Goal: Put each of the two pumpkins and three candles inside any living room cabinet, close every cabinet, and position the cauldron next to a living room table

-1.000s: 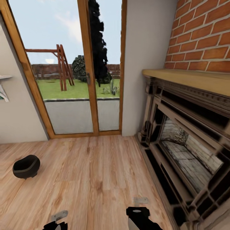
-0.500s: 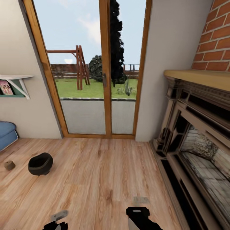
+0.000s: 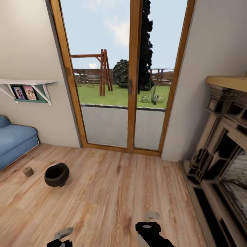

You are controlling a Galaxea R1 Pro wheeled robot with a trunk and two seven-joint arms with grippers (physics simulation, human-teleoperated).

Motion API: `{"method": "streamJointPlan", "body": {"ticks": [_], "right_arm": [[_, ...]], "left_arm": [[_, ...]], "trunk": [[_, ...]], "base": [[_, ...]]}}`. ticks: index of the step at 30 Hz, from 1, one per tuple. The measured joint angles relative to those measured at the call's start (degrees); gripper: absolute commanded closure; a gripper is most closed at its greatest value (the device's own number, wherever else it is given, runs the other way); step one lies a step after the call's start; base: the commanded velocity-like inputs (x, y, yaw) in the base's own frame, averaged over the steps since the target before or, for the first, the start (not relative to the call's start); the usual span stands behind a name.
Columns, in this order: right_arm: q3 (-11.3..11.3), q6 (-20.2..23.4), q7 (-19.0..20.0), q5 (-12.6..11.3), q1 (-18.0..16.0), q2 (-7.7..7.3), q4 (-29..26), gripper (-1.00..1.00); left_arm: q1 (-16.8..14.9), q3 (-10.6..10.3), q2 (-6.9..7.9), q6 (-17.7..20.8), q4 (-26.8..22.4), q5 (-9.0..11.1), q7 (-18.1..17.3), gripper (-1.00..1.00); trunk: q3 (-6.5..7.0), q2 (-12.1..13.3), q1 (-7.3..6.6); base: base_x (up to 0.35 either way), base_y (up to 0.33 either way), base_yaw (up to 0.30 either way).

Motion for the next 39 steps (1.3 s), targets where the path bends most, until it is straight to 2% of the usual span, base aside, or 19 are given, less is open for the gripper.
{"method": "streamJointPlan", "body": {"ticks": [12,29,39], "right_arm": [[0.00,0.01,0.07,0.05,0.00,0.00,-0.09,-1.00],[0.00,-0.10,0.07,-0.01,0.00,0.00,-0.09,-1.00],[0.00,0.07,0.07,0.05,0.00,0.00,-0.09,-1.00]], "left_arm": [[0.00,0.00,-0.08,0.00,0.06,-0.01,0.00,-1.00],[0.00,0.00,-0.08,0.00,0.06,-0.01,0.00,-1.00],[0.00,0.00,-0.09,0.00,0.06,-0.01,0.00,-1.00]], "trunk": [[-0.52,0.00,0.00],[-0.95,0.00,0.00],[-0.95,0.00,0.00]], "base": [[0.334,-0.117,0.223],[0.334,-0.122,0.026],[0.316,-0.156,0.246]]}}
